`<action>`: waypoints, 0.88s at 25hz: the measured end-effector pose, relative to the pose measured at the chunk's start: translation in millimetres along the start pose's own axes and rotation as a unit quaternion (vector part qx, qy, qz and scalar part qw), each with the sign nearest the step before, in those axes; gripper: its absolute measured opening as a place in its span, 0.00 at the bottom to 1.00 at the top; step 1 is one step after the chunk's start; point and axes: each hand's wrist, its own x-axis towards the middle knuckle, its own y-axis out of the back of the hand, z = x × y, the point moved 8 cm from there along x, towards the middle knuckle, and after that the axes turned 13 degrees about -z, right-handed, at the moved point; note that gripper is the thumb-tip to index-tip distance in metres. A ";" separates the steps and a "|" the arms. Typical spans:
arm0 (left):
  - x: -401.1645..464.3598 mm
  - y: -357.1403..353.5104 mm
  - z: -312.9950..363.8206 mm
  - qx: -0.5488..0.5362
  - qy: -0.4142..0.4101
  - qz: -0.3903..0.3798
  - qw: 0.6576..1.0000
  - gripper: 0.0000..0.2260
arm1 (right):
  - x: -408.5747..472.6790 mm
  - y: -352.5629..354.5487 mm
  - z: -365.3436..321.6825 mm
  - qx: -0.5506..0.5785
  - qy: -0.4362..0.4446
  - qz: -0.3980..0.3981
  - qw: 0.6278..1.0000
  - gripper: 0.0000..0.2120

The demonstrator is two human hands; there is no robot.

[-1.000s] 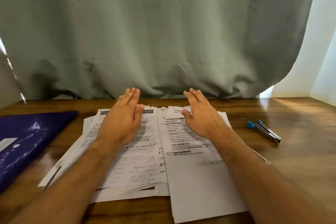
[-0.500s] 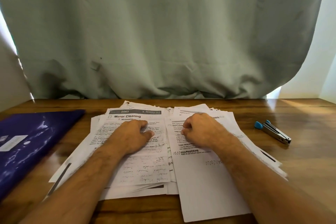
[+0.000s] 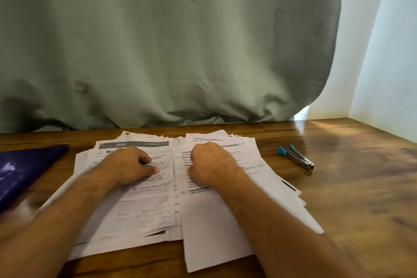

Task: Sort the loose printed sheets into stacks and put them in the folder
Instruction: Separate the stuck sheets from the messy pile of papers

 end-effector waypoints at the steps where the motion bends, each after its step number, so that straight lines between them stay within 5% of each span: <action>1: 2.3 3.7 1.3 0.002 0.002 -0.011 1.000 0.23 | -0.9 -0.6 -4.8 0.004 0.009 0.000 1.000 0.17; 6: 15.1 11.0 0.7 -0.003 0.000 -0.036 0.999 0.21 | -6.1 -5.9 -15.4 -0.001 0.035 -0.008 0.999 0.16; 15: 0.1 10.7 25.4 -0.050 -0.052 0.105 0.992 0.20 | -4.0 -7.6 -15.7 -0.001 0.030 -0.016 0.999 0.19; 22: 29.6 -24.8 76.3 0.030 -0.076 -0.015 0.997 0.35 | -3.8 1.1 22.0 -0.005 -0.052 -0.007 0.999 0.32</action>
